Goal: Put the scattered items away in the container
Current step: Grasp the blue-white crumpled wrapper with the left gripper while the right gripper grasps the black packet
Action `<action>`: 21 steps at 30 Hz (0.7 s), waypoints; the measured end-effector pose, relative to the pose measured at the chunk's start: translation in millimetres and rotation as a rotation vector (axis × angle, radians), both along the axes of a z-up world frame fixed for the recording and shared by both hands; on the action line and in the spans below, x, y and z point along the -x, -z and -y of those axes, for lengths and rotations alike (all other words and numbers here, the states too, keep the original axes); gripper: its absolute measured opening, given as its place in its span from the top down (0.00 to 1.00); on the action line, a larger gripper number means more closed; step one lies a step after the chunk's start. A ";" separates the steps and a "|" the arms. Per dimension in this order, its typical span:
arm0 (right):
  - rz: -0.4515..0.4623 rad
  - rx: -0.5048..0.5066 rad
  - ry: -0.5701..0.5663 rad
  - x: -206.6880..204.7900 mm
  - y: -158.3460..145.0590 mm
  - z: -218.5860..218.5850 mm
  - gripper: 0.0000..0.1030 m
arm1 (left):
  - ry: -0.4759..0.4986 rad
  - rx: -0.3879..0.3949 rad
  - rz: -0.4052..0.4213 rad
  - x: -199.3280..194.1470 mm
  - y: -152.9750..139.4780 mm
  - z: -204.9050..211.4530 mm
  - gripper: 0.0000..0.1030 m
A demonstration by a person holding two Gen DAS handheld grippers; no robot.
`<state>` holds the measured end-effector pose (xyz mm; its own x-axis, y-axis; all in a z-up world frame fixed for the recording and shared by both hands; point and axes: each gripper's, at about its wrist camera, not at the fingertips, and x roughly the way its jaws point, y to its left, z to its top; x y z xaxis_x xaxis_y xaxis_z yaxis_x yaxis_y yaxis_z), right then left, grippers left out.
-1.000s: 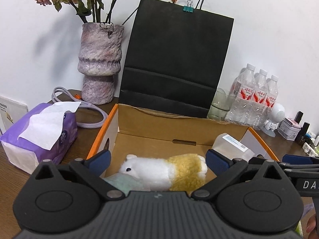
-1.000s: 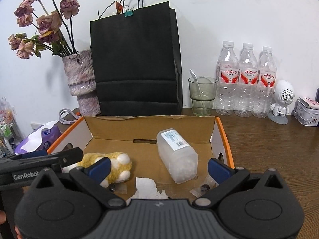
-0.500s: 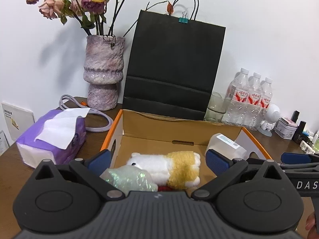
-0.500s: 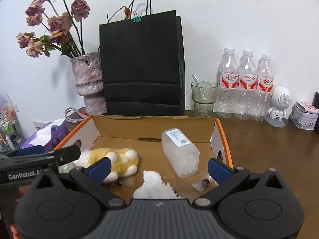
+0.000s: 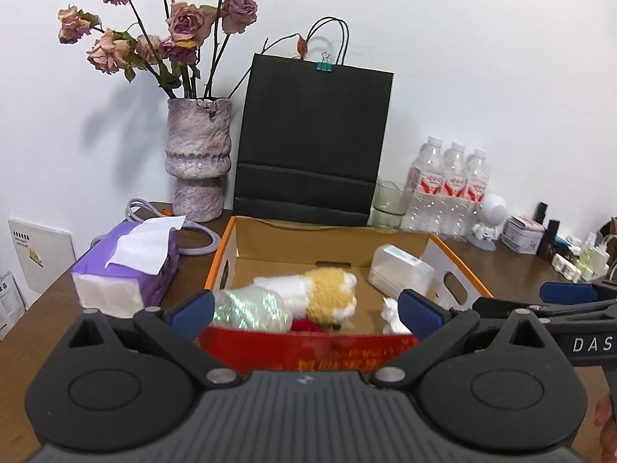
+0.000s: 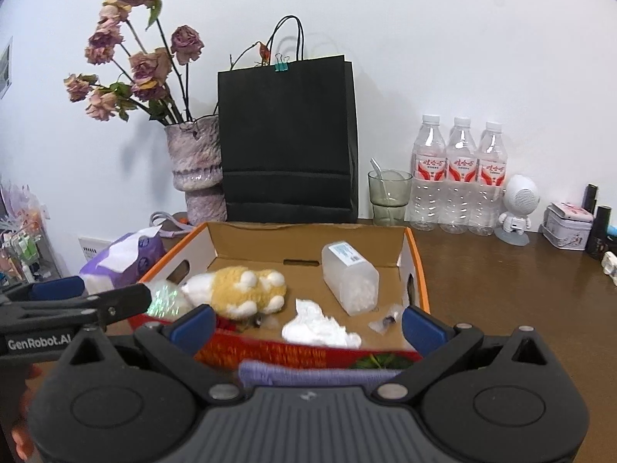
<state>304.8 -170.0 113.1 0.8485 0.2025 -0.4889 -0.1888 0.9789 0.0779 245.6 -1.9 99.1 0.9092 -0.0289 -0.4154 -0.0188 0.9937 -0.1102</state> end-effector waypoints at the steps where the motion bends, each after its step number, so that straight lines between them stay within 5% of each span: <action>1: 0.000 0.004 0.000 5.8 0.3 0.7 0.00 | 0.000 -0.004 0.000 5.3 -0.3 0.2 0.00; 21: -0.141 -0.004 0.042 81.6 77.4 48.9 0.00 | 0.064 -0.044 -0.123 65.7 47.1 0.6 0.00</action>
